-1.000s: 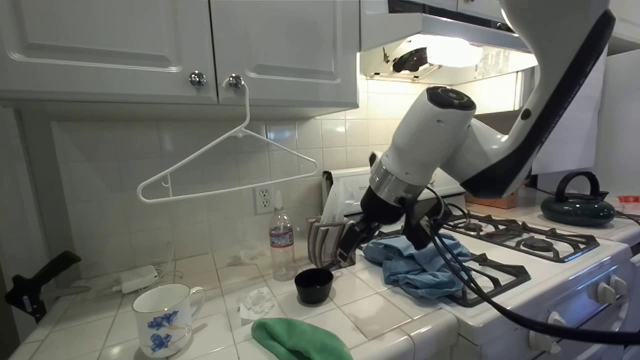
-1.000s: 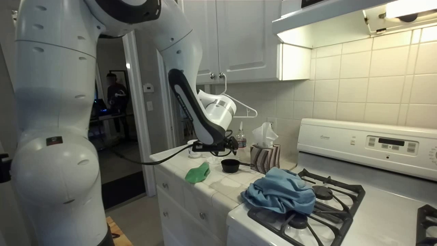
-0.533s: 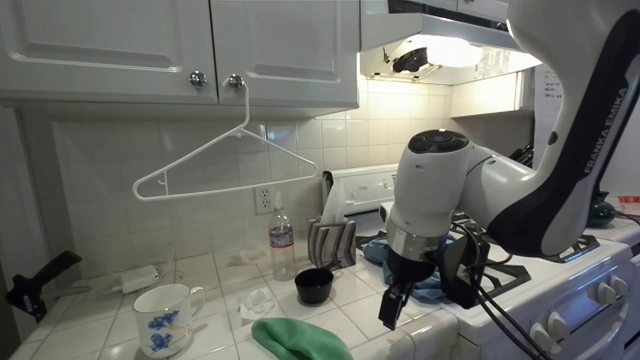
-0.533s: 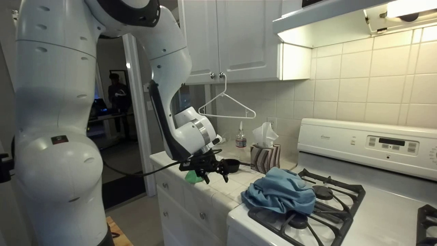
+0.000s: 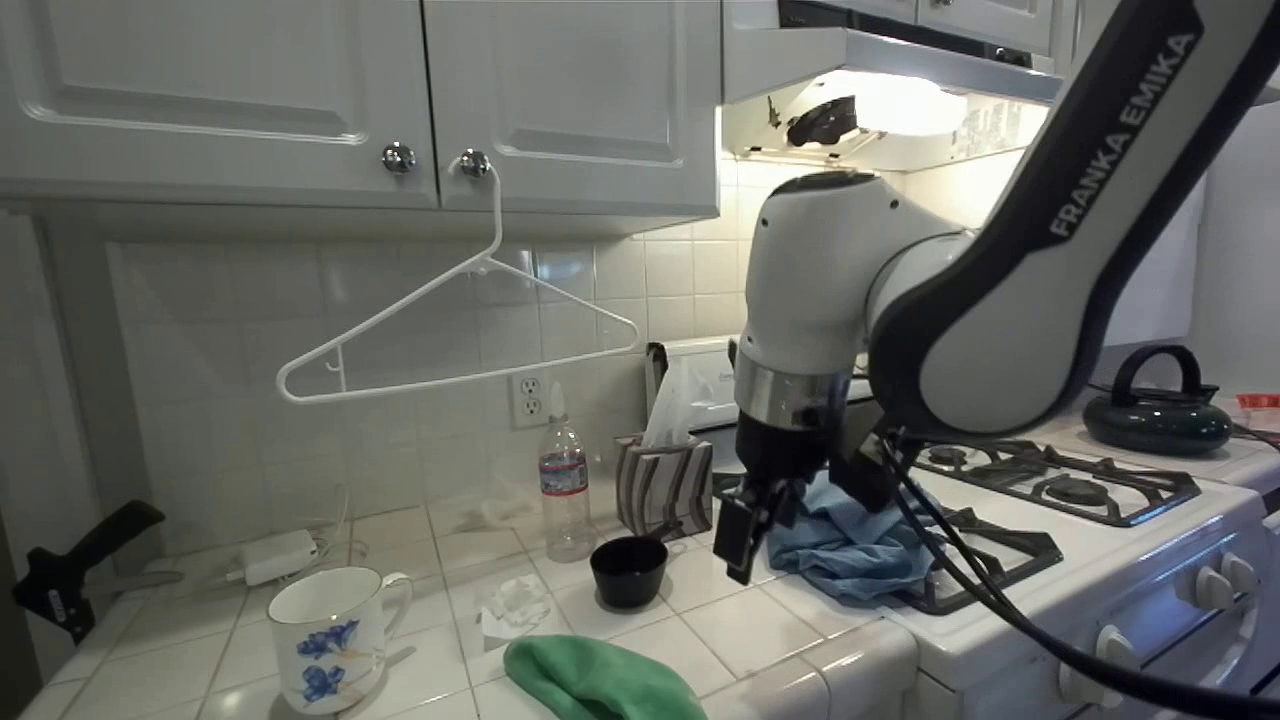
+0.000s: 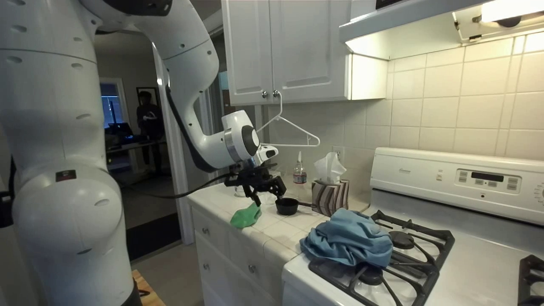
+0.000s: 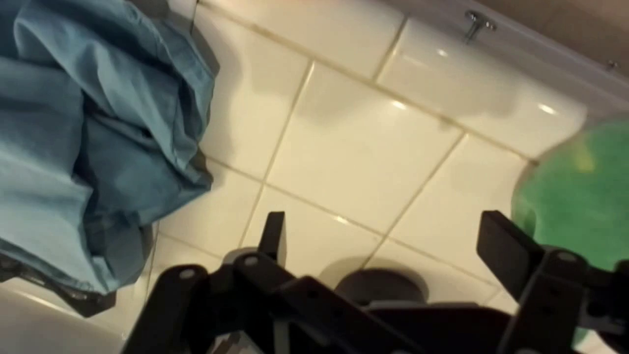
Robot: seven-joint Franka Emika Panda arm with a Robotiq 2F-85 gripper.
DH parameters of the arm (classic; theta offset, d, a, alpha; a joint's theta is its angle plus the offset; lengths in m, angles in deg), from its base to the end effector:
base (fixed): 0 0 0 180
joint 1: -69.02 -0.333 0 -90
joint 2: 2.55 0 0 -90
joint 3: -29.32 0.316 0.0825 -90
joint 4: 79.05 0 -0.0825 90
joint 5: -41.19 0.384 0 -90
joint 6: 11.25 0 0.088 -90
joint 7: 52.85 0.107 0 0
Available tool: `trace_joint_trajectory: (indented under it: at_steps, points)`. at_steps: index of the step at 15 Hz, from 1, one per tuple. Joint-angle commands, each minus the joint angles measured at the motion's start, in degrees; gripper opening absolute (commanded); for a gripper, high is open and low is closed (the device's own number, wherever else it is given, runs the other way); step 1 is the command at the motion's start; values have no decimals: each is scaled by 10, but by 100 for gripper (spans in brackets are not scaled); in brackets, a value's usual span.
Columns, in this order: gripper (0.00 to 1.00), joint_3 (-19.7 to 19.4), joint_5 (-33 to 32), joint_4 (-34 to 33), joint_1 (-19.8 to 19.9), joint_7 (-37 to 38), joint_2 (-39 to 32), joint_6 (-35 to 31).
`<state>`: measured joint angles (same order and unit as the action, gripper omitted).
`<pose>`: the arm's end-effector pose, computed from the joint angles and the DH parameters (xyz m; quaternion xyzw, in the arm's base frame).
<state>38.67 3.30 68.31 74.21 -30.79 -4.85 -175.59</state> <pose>0.4587 0.0681 0.2690 0.9735 0.1487 0.1470 0.0930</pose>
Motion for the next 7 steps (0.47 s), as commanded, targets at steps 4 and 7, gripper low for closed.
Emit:
trace_joint_trajectory:
  at_steps: [4, 7]
  points:
    - [100, -29, 298, -61, -61, -208, 78, 31]
    - [100, -32, 274, -60, -60, -190, 69, 17]
